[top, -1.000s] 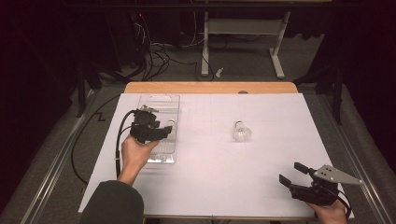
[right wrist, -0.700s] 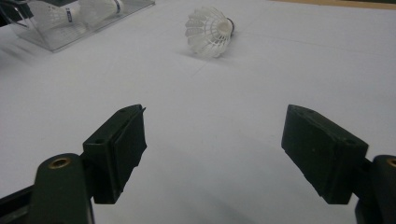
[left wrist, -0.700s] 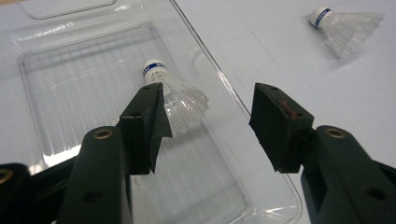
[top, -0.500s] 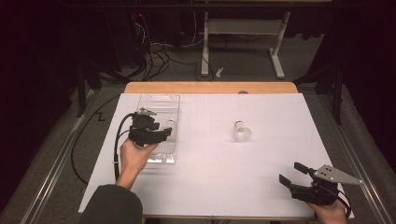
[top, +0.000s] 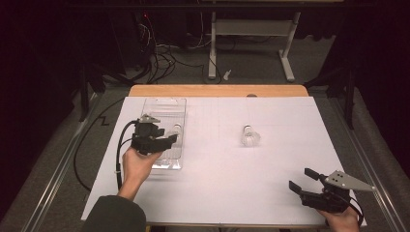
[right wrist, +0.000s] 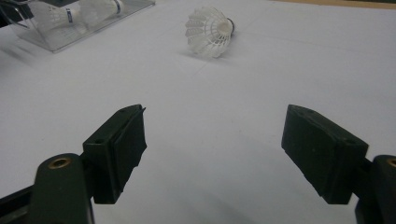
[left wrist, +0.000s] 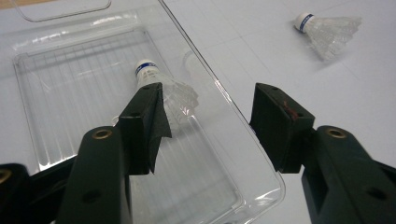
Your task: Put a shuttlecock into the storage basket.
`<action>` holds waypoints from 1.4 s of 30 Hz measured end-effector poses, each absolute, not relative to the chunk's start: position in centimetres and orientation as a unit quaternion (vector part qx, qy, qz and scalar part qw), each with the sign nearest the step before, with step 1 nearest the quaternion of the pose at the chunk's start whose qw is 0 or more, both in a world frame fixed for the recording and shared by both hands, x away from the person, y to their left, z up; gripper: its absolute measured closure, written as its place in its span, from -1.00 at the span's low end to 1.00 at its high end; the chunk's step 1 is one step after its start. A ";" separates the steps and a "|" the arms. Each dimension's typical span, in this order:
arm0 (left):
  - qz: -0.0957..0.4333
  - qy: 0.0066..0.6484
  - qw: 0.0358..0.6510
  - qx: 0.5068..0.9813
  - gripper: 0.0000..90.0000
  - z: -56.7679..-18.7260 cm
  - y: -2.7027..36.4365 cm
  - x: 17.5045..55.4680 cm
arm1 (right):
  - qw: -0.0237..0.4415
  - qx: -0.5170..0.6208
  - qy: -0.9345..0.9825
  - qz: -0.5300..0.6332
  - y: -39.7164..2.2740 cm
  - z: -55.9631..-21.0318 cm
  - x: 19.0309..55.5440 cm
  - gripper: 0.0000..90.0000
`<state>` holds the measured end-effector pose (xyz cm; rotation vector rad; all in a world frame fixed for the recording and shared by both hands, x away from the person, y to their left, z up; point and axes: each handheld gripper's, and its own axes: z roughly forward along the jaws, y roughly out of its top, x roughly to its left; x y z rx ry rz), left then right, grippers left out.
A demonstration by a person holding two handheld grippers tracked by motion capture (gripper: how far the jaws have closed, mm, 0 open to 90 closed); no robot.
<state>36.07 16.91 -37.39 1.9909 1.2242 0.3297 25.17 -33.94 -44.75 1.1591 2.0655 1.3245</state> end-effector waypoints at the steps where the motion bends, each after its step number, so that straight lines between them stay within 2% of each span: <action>1: 0.129 0.480 0.382 0.779 0.00 -37.4 17.0 36.0 | 0.212 0.417 0.744 0.477 -33.9 -44.7 25.2 -0.51; 42: 0.142 0.465 0.419 0.767 -0.03 -38.4 17.4 33.0 | 0.211 0.421 0.741 0.478 -34.0 -44.8 25.3 -0.51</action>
